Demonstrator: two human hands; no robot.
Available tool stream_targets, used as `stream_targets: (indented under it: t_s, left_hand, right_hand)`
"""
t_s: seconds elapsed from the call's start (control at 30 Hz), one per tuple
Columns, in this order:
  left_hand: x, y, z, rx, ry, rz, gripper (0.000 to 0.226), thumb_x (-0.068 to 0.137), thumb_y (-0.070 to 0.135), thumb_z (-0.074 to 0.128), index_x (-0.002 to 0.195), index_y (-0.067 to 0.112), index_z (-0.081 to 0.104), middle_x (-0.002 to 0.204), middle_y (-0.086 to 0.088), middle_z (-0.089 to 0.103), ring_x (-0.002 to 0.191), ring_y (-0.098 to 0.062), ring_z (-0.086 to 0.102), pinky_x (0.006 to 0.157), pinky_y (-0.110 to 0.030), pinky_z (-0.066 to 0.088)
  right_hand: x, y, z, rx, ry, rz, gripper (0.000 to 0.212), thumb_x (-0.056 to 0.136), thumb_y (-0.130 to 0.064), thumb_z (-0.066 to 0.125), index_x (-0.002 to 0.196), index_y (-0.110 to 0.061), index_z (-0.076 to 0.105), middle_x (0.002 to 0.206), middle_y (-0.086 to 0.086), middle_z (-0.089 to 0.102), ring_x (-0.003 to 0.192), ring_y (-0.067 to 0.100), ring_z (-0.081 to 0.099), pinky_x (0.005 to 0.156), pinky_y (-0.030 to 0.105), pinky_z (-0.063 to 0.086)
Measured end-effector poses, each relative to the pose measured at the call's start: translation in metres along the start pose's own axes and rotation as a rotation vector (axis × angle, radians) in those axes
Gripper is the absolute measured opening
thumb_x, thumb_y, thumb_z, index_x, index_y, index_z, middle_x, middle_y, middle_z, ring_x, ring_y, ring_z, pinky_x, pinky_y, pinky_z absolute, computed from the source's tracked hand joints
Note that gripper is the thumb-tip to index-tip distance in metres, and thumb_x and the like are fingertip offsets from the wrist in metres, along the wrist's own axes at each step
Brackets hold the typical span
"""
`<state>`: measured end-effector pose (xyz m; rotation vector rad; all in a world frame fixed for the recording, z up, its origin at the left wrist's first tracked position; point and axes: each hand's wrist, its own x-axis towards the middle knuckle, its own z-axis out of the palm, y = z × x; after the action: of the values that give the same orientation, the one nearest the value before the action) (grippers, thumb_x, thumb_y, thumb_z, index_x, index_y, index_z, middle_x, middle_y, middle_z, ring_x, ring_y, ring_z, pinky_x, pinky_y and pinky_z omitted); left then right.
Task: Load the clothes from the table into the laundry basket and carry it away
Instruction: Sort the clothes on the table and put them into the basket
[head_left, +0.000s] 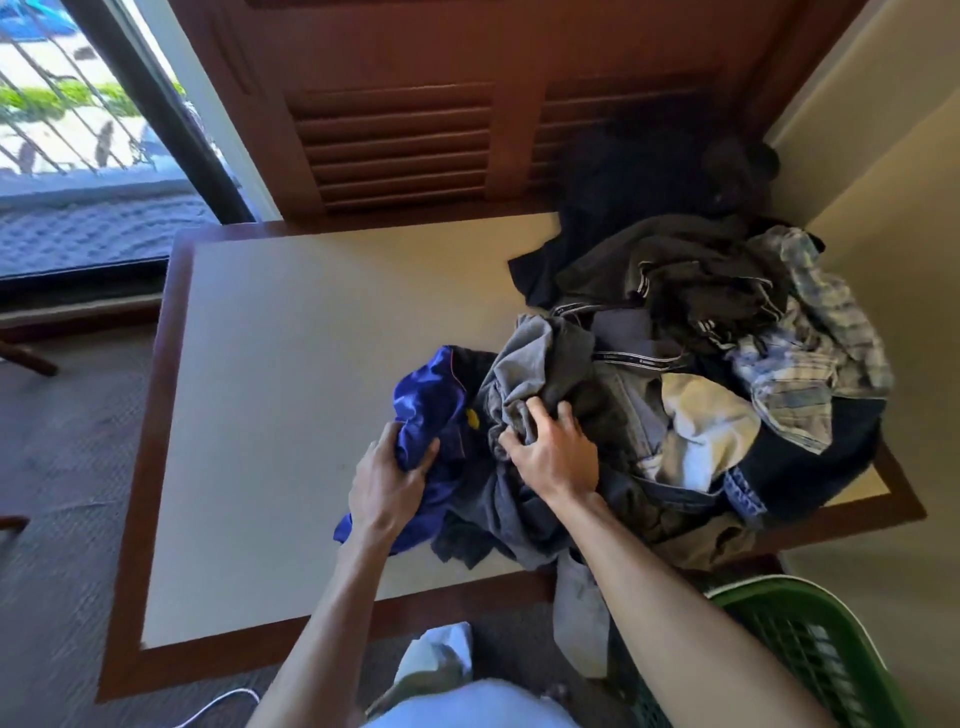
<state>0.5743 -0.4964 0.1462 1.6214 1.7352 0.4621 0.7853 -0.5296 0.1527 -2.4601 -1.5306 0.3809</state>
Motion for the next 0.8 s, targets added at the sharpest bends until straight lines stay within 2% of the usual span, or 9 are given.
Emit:
stream_targets:
  t_s: [0.13,0.23,0.37,0.5,0.6,0.73,0.8]
  left_hand:
    - [-0.012,0.019,-0.013,0.077,0.071,0.131,0.036,0.095,0.059,0.052,0.111,0.028,0.057,0.095,-0.002,0.067,0.09,-0.032,0.064,0.07,-0.039,0.051]
    - [-0.032,0.042,-0.032,0.042,0.16,0.221,0.028,0.096,0.055,0.053,0.104,0.028,0.059,0.085,0.002,0.066,0.079,-0.029,0.063,0.064,-0.036,0.048]
    - [-0.076,0.084,-0.054,-0.06,0.275,0.38,0.024,0.092,0.047,0.06,0.085,0.024,0.054,0.072,0.004,0.059,0.064,-0.022,0.056,0.056,-0.037,0.046]
    - [-0.137,0.13,-0.062,-0.189,0.318,0.465,0.015,0.09,0.027,0.071,0.086,0.018,0.06,0.072,0.001,0.061,0.067,-0.023,0.059,0.06,-0.038,0.048]
    - [-0.185,0.165,-0.054,-0.252,0.32,0.56,0.017,0.089,0.032,0.072,0.089,0.019,0.062,0.074,0.001,0.064,0.069,-0.023,0.062,0.061,-0.034,0.049]
    - [-0.237,0.204,-0.02,-0.319,0.215,0.687,0.029,0.09,0.049,0.067,0.094,0.02,0.064,0.08,0.001,0.067,0.074,-0.024,0.065,0.065,-0.045,0.053]
    - [-0.26,0.22,0.003,-0.323,0.162,0.737,0.028,0.091,0.048,0.067,0.095,0.02,0.064,0.082,0.002,0.068,0.075,-0.021,0.065,0.066,-0.044,0.052]
  right_hand:
    - [-0.012,0.002,-0.015,0.101,0.043,0.008,0.044,0.083,-0.055,0.061,0.118,-0.028,0.061,0.111,0.008,0.057,0.09,0.037,0.065,0.065,0.041,0.051]
    - [-0.031,0.003,-0.038,0.203,0.109,-0.017,0.038,0.082,-0.052,0.062,0.111,-0.027,0.062,0.108,0.006,0.059,0.087,0.038,0.065,0.064,0.041,0.051]
    - [-0.07,0.008,-0.095,0.358,0.246,-0.109,0.028,0.081,-0.048,0.066,0.1,-0.028,0.062,0.1,0.003,0.061,0.084,0.034,0.065,0.064,0.041,0.053]
    - [-0.121,0.029,-0.164,0.45,0.396,-0.233,0.026,0.079,-0.046,0.069,0.092,-0.026,0.06,0.091,-0.001,0.058,0.079,0.026,0.063,0.062,0.043,0.053]
    - [-0.161,0.063,-0.212,0.462,0.469,-0.275,0.027,0.081,-0.047,0.067,0.092,-0.025,0.06,0.091,-0.002,0.056,0.079,0.023,0.061,0.065,0.042,0.052]
    - [-0.213,0.124,-0.252,0.394,0.598,-0.201,0.031,0.081,-0.051,0.064,0.097,-0.025,0.061,0.094,-0.002,0.056,0.081,0.022,0.061,0.065,0.04,0.053]
    - [-0.238,0.159,-0.262,0.366,0.665,-0.148,0.029,0.082,-0.049,0.066,0.096,-0.024,0.062,0.094,-0.002,0.057,0.08,0.021,0.061,0.065,0.041,0.053]
